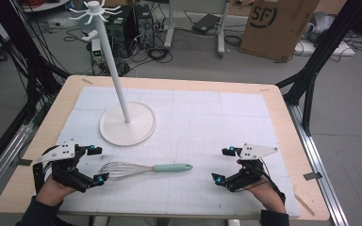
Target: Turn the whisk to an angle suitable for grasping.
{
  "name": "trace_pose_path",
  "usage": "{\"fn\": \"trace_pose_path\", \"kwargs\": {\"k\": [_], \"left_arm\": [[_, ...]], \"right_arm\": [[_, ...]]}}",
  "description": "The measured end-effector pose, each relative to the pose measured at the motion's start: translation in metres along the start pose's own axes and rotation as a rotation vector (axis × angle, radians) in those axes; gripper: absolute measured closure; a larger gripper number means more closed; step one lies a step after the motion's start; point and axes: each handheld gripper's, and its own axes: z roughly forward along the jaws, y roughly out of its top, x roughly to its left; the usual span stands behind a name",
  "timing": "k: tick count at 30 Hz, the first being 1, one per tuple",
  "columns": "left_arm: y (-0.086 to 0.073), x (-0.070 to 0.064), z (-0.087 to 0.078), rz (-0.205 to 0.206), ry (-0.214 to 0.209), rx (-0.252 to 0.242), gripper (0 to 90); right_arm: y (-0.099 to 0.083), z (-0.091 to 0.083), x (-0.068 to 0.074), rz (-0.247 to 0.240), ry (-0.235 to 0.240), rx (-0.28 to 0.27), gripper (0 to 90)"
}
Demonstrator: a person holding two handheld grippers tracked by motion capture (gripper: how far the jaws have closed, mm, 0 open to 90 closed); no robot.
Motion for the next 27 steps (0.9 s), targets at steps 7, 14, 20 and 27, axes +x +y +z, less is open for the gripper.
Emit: {"fn": "trace_pose_path", "kwargs": {"k": [7, 14, 20, 27], "left_arm": [[0.000, -0.001, -0.001, 0.008, 0.004, 0.010, 1.9], [-0.003, 0.001, -0.001, 0.008, 0.005, 0.014, 1.9], [-0.005, 0.005, -0.006, -0.010, 0.016, -0.015, 1.9], [-0.008, 0.007, -0.005, -0.019, 0.027, -0.043, 1.9]], "right_arm": [[-0.004, -0.003, 0.002, -0.005, -0.030, -0.027, 0.2], [-0.010, -0.004, -0.002, 0.034, -0.022, -0.053, 0.2], [-0.010, -0.003, -0.001, 0.035, -0.008, -0.062, 0.2], [-0.011, -0.002, -0.004, 0.046, -0.004, -0.055, 0.2]]}}
